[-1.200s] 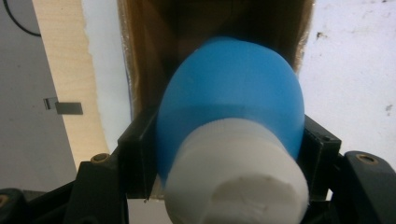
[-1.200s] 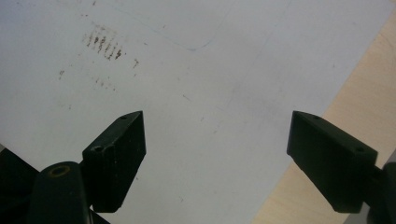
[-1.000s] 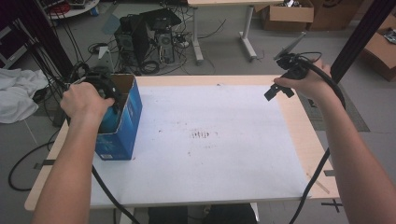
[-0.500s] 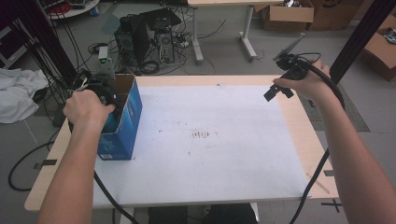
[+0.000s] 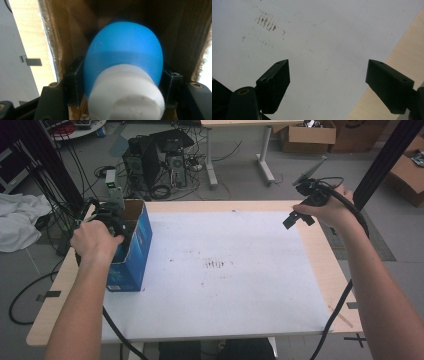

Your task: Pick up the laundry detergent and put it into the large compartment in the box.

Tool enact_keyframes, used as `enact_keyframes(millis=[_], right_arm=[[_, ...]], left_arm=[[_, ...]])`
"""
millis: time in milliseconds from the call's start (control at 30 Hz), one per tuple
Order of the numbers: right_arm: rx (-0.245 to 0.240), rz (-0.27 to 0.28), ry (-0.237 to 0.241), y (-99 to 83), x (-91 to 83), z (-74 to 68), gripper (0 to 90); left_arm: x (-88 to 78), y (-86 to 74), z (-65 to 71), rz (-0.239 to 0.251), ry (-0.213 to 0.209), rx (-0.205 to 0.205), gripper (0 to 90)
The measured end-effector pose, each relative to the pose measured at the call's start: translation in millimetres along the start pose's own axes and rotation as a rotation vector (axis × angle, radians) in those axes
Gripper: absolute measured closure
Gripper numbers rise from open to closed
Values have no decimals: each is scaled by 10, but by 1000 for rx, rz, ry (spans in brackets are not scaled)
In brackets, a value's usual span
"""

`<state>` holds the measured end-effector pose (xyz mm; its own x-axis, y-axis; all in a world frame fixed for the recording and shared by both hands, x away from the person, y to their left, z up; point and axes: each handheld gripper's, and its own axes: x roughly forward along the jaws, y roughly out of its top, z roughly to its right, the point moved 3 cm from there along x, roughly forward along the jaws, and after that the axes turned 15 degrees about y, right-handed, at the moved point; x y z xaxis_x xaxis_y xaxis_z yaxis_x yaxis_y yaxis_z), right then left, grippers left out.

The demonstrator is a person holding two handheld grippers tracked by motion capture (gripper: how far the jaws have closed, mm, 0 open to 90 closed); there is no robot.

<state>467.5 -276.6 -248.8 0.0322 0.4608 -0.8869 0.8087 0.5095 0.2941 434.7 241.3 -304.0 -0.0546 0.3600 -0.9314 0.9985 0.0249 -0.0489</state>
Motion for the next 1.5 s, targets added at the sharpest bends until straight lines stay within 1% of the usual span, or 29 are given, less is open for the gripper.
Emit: enact_keyframes(millis=[433, 800, 967, 1067, 1167, 1267, 1433, 1467, 1500], right_arm=[[-1, -2, 2, 3, 10, -13, 196], [1, -1, 7, -29, 10, 22, 196], [2, 1, 8, -37, 0, 27, 196], [1, 2, 8, -38, -4, 25, 196], [1, 1, 11, -38, -3, 21, 196], [1, 2, 11, -35, -3, 18, 196], [-3, -2, 13, -31, 2, 16, 196], [-4, -2, 13, -30, 3, 16, 197], [-3, -2, 14, -27, 5, 15, 197]], left_arm=[[14, -5, -16, -5, -15, -7, 366], [15, -4, -14, -5, -13, -18, 361], [10, -6, -5, -1, -7, -16, 357], [7, -11, -6, -1, -13, -21, 350], [0, -15, -4, -6, -32, -18, 303], [-20, -22, -6, -11, -28, -5, 283], [-83, -41, -45, 0, -30, -11, 252], [-110, -47, -59, 7, -33, -20, 244], [-138, -53, -66, 9, -39, -16, 229]])
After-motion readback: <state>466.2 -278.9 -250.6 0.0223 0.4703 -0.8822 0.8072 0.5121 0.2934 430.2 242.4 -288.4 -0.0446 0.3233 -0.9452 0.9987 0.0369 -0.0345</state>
